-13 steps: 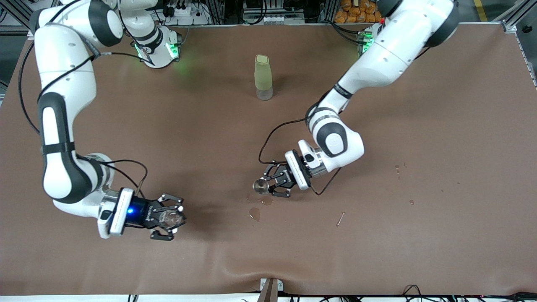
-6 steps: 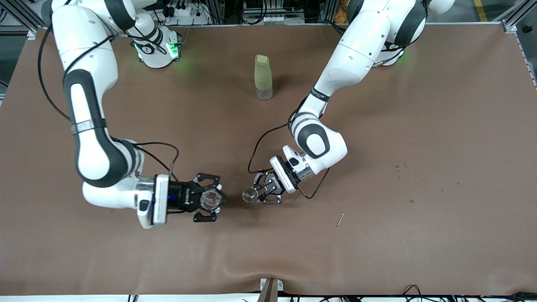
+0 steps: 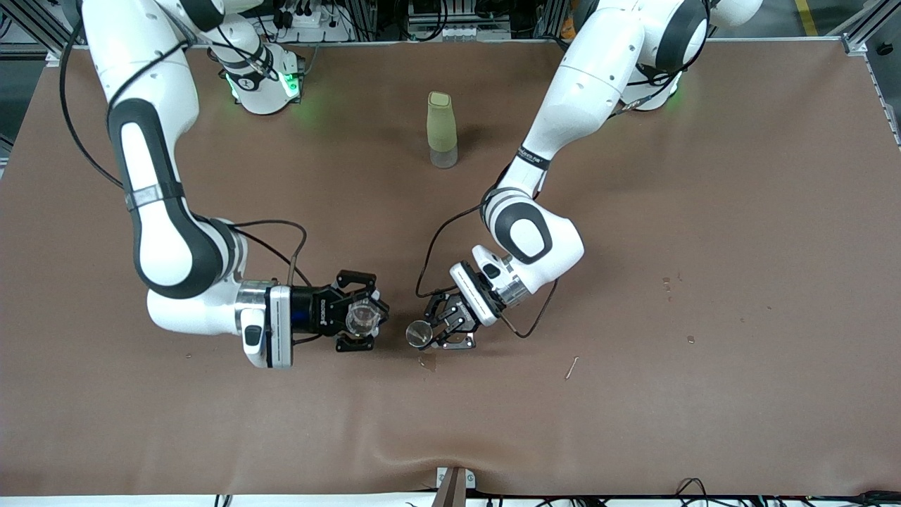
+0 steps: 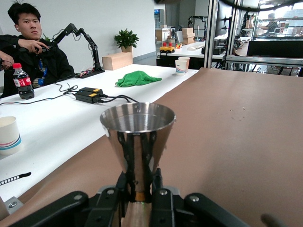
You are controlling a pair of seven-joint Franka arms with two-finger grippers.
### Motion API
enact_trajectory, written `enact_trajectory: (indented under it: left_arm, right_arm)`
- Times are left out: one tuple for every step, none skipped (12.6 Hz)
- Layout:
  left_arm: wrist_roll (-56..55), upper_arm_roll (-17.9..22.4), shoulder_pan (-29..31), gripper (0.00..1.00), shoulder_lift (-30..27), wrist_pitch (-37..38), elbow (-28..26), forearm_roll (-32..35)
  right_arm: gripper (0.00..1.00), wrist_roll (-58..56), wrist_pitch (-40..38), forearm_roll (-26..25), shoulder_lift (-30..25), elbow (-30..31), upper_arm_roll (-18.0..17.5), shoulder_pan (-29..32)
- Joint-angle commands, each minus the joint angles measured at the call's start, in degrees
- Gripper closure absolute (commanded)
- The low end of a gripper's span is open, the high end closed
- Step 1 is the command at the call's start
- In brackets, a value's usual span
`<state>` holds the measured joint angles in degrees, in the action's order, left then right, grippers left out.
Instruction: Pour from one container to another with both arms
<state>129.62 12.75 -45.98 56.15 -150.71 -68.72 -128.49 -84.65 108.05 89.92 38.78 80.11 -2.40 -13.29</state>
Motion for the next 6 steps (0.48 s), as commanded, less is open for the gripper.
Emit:
enact_trajectory:
  left_arm:
    - [0.5,1.6,-2.2,1.00,1.3,-1.4,2.3,-3.6]
    - [0.5,1.7,-2.3,1.00,1.3,-1.5,2.3,-4.3]
    - [0.5,1.6,-2.3,1.00,1.3,-1.5,2.3,-4.4]
    - [0.5,1.6,-2.3,1.00,1.3,-1.5,2.3,-4.5]
    - [0.5,1.5,-2.4,1.00,1.3,-1.5,2.3,-4.6]
    - [0.5,1.5,-2.4,1.00,1.3,-1.5,2.3,-5.4]
  right_arm:
    - [1.00,3.4,-0.2,1.2,-3.2,4.2,0.4,-0.6]
    - [1.00,5.7,-1.1,0.8,-3.2,4.1,0.5,-0.6]
    - [1.00,8.0,-1.8,0.6,-3.2,4.1,0.5,-0.6]
    - [1.00,9.7,-1.9,0.5,-3.2,4.1,0.5,-0.8]
    - [1.00,10.7,-1.8,0.5,-3.0,4.1,0.5,-1.2]
    - [1.00,12.3,-1.8,0.5,-2.7,4.1,0.6,-1.3]
